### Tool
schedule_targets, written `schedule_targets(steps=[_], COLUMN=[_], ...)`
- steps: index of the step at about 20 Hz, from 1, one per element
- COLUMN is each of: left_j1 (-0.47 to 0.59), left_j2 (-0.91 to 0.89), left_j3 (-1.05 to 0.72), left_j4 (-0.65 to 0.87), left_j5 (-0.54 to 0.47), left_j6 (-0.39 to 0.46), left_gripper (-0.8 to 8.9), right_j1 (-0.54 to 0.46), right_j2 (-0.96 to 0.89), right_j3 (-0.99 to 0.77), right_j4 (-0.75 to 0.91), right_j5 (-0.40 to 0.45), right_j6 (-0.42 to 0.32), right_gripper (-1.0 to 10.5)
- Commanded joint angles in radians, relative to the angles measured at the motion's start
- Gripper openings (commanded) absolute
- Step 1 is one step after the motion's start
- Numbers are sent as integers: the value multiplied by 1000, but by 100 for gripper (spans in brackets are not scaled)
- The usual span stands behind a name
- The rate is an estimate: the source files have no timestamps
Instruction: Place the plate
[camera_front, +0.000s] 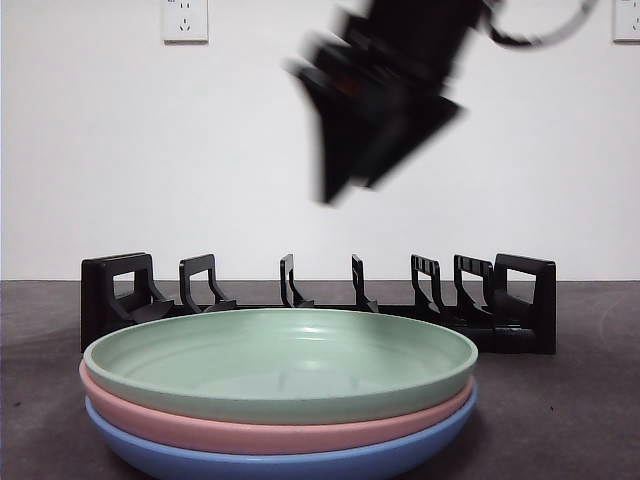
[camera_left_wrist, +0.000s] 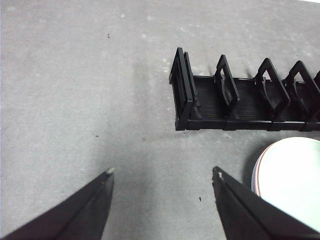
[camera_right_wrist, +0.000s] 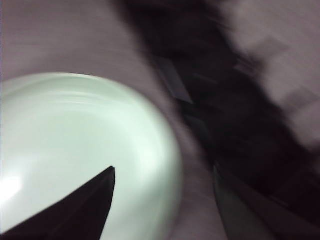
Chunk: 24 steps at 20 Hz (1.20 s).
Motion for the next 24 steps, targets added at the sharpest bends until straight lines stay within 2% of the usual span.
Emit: schedule_targets(steps=[1,5,9,12,15,16,17,18,20,24], left_j1=[1,1,1,1,1,0,0,0,0,0], left_j2=[3,3,13,39,60,60,59,59,58,54], left_j3=[7,7,7,6,6,6,6,6,6,6], left_j4=[27,86,109,139,138,134,129,138,112,93], left_j5=[-3,-3,-3,-3,-3,3,20,21,20,20], left_j6=[-4,-4,-4,-3,3,3,3,4,3,4], left_gripper=[312,312,313,313,306,164,32,7,7,7], right_j1=[-161,-414,-564,-571,-570,-570,-570,-570,-569,-570], right_j2=[-24,-197,-534,-741,-825,-837,-848,-849,-851,-851], right_j3=[-1,-129,-344,-436,-443,-443,-443,-443,-443,-443], right_j4=[7,8,6,-10,-70,-84,-92,-85,-99,-74], right_j5=[-27,-76,-126,-124,-127,-134,-135,-136,-187,-186], right_j6=[16,37,163,200,232,231,230,232,235,235], right_gripper=[310,310,310,310,277,50,30,16,17,17])
